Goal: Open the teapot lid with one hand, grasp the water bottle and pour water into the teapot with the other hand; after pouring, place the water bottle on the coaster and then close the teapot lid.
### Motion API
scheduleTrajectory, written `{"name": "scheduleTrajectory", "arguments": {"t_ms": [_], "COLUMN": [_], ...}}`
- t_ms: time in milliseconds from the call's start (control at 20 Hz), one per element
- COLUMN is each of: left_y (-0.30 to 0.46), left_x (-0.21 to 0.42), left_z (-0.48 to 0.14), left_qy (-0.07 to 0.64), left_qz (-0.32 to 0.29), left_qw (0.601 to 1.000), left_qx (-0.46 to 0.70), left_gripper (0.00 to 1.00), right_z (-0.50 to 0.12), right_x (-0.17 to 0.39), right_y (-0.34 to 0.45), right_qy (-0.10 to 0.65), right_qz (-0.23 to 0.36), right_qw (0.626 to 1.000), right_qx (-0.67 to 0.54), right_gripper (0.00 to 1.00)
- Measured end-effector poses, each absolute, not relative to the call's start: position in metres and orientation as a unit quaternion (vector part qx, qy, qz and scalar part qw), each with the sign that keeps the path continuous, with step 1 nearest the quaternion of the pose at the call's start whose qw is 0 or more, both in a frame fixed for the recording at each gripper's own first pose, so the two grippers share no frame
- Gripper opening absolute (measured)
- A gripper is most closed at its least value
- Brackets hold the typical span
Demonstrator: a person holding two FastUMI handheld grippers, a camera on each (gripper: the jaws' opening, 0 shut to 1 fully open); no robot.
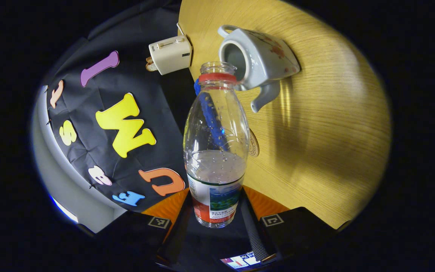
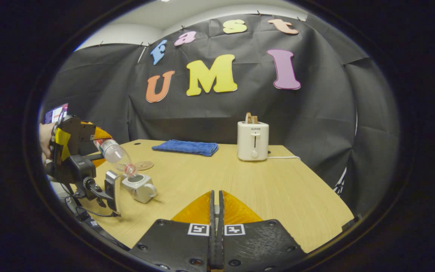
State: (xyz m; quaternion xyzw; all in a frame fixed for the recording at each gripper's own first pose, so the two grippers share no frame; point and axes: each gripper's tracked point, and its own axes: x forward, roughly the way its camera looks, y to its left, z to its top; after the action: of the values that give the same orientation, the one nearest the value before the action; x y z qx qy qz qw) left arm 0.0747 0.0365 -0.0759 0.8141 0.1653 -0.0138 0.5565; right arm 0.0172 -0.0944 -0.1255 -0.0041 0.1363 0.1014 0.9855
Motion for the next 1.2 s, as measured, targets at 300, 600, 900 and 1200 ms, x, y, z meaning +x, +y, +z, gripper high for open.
{"name": "scheduleTrajectory", "arguments": {"t_ms": [300,600,900,1200], "left_y": [0.0347,0.036,0.0355,0.0378], "left_x": [0.0724,0.0709,0.0717,0.0715], "left_z": [-0.0755,-0.0774,-0.0781,-0.0758], "left_qy": [0.171,0.177,0.178,0.177], "left_qz": [-0.014,-0.016,-0.015,-0.012], "left_qw": [0.538,0.529,0.521,0.518], "left_qx": [0.825,0.83,0.834,0.837], "left_gripper": [0.73,0.73,0.73,0.73], "right_z": [-0.1241,-0.1214,-0.1171,-0.1188], "right_x": [0.0161,0.0128,0.0111,0.0104], "right_y": [-0.0947,-0.0949,-0.0962,-0.0914], "right_qy": [0.131,0.126,0.121,0.122], "right_qz": [0.107,0.111,0.112,0.116], "right_qw": [0.985,0.986,0.986,0.986], "right_qx": [0.003,0.011,0.016,0.014], "right_gripper": [0.0,0.0,0.0,0.0]}}
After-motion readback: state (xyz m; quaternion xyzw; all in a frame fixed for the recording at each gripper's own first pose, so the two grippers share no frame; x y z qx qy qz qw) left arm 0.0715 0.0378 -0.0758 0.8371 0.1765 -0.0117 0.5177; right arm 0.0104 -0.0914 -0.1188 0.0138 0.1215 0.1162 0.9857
